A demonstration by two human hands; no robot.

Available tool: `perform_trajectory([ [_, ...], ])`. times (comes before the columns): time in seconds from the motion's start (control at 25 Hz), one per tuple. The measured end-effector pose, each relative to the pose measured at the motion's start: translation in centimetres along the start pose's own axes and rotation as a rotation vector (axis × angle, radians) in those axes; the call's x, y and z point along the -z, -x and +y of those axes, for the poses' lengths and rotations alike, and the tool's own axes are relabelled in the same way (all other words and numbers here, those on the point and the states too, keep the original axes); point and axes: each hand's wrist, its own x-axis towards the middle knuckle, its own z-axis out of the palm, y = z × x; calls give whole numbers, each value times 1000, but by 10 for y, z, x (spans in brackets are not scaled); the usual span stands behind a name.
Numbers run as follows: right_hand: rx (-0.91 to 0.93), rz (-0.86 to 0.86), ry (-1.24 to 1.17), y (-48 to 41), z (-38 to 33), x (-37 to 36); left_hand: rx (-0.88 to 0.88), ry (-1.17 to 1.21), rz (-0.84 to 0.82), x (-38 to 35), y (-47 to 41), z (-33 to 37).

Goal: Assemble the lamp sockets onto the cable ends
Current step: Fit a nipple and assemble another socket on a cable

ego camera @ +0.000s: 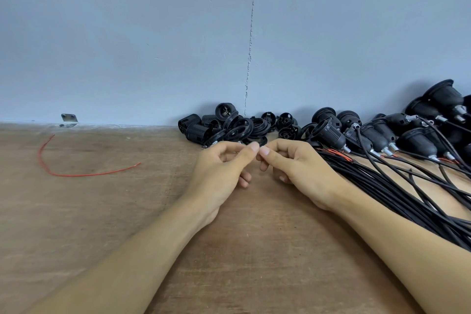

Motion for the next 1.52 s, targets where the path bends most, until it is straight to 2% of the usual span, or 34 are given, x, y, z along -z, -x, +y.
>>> perform_trajectory([
  [0.16, -14, 40, -104, -2, 0, 2, 27, -49, 1, 3, -2, -2],
  [0.44, -1, -10, 15, -2, 4, 1, 39, -12, -1, 1, -2, 0],
  [0.64, -47, 46, -179, -4, 1, 6, 55, -108, 8, 4, -4, -3],
  [0.88, -38, 9, -38, -3, 4, 2, 54, -54, -27, 1, -1, 2],
  [1.08, -50, 49, -135, -4, 2, 5, 44, -162, -10, 3, -2, 0],
  [1.28, -71, 68, -131, -5, 5, 3, 33, -189, -21, 3, -2, -1],
  [1.4, -54, 190, 34, -7, 8, 2, 32, -189, -16, 2, -2, -2],
  [1.52, 104, 386, 498, -10, 11, 6, 23, -195, -13, 1, -2, -2],
])
